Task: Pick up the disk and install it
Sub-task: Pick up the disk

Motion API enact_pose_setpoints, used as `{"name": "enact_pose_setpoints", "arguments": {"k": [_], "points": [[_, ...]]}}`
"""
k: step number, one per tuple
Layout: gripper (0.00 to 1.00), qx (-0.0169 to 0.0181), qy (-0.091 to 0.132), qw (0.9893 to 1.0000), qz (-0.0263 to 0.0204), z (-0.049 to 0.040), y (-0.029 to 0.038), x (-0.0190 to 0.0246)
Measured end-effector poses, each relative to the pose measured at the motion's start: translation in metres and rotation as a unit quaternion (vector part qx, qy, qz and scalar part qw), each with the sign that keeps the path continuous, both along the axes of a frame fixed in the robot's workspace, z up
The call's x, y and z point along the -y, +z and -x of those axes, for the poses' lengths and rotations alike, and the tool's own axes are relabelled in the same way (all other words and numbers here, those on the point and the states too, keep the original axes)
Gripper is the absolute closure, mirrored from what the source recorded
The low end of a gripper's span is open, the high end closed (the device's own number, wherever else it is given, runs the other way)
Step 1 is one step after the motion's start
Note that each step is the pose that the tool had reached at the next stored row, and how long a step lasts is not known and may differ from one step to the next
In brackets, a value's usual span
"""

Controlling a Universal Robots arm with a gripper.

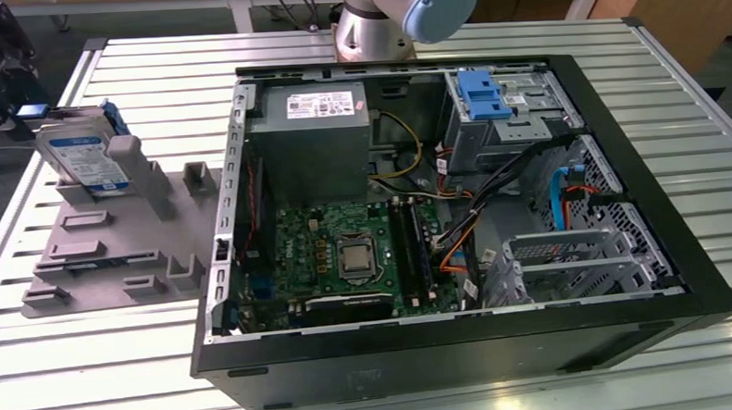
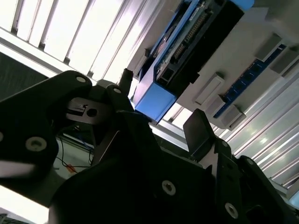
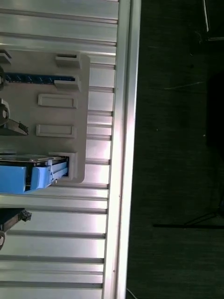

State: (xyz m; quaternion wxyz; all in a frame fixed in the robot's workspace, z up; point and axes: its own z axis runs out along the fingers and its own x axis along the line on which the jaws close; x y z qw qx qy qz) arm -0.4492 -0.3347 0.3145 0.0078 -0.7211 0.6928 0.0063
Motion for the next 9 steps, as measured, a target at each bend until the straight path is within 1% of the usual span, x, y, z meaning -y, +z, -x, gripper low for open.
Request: {"name": "enact_pose_setpoints", "arguments": {"k": [2,3,9], "points": [[0.28,0.0001,0.0,1.0,-0.0001,0.0004,-0.0017,-0.0001],[0.35,0.0001,0.0,1.0,0.0,0.0006,-0.0025,0.0],[0.36,0.0,0.0,1.0,0.0,0.0017,-0.009,-0.0001]]}}
